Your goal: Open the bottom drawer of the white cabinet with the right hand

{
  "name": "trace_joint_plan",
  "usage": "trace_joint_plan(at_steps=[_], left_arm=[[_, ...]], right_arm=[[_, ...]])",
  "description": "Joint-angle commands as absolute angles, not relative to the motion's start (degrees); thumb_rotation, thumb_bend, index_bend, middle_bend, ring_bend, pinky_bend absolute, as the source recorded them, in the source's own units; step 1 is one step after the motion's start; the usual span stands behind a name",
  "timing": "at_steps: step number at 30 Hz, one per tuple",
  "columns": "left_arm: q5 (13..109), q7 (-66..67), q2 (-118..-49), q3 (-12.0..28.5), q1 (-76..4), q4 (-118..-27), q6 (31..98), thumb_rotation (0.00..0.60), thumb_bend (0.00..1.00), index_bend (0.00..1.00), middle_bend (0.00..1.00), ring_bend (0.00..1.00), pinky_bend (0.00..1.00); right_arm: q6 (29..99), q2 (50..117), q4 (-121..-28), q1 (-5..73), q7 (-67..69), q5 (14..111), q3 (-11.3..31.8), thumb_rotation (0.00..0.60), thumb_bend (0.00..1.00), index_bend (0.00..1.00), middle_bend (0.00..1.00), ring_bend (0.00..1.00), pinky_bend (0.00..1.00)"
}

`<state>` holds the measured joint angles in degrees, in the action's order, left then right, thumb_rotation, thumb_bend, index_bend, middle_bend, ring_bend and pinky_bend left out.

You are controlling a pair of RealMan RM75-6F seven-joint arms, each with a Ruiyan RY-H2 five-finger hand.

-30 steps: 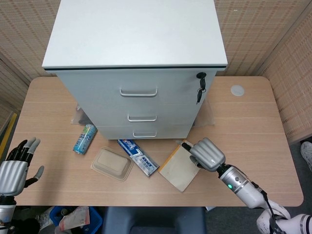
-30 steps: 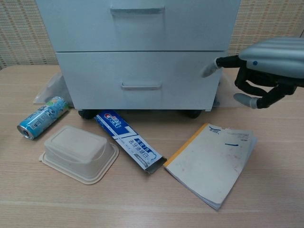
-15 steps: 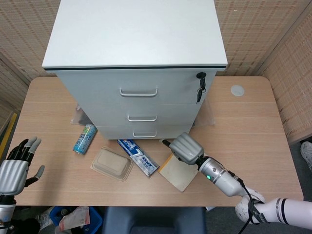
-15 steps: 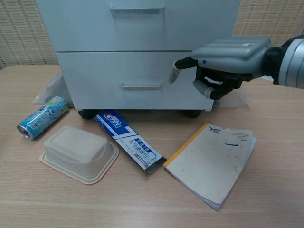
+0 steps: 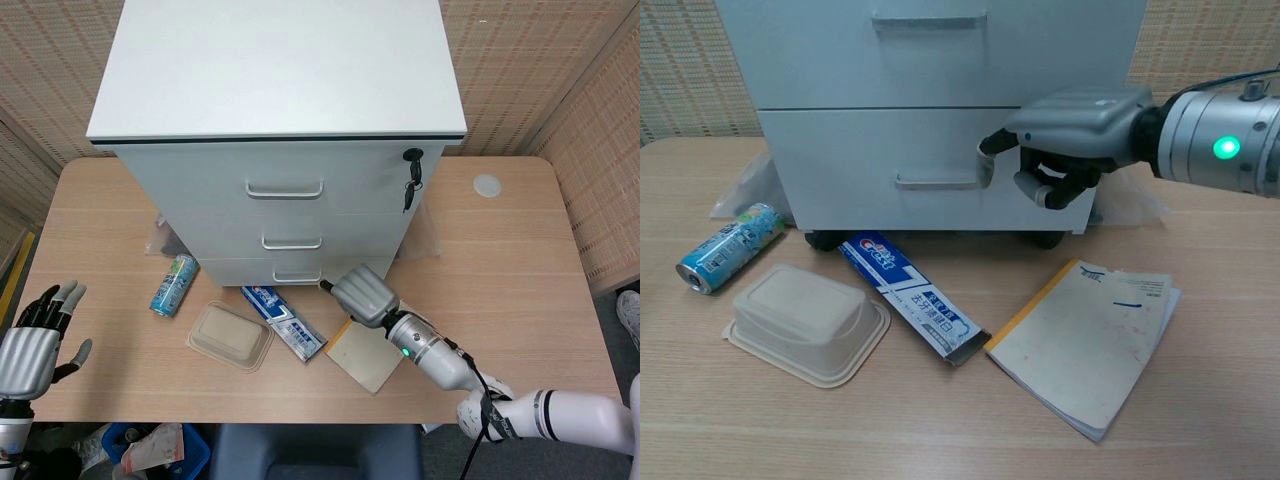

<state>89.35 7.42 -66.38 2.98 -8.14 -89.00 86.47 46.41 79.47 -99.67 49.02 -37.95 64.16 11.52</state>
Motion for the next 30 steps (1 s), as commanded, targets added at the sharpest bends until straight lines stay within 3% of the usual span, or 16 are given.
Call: trace_joint_plan(at_steps=[1, 30], left_arm=[[89.4, 7.4, -66.4, 3.0, -8.2, -88.9, 86.4, 0.6, 0.33, 0.07, 0.1, 0.09, 0.19], [89.2, 5.9, -67.0, 2.8, -8.3, -87.4, 86.4, 0.6, 0.33, 0.07, 0.1, 0.09, 0.19]], right_arm=[[47.1, 80.5, -99.0, 49.9, -38.6, 63.0, 11.2, 0.6, 0.65, 0.22, 0.82, 0.83, 0.82], [50.6, 87.1, -93.6, 55.9, -43.2, 56.4, 8.6, 0.6, 0.65, 0.19, 0.83, 0.83, 0.82]])
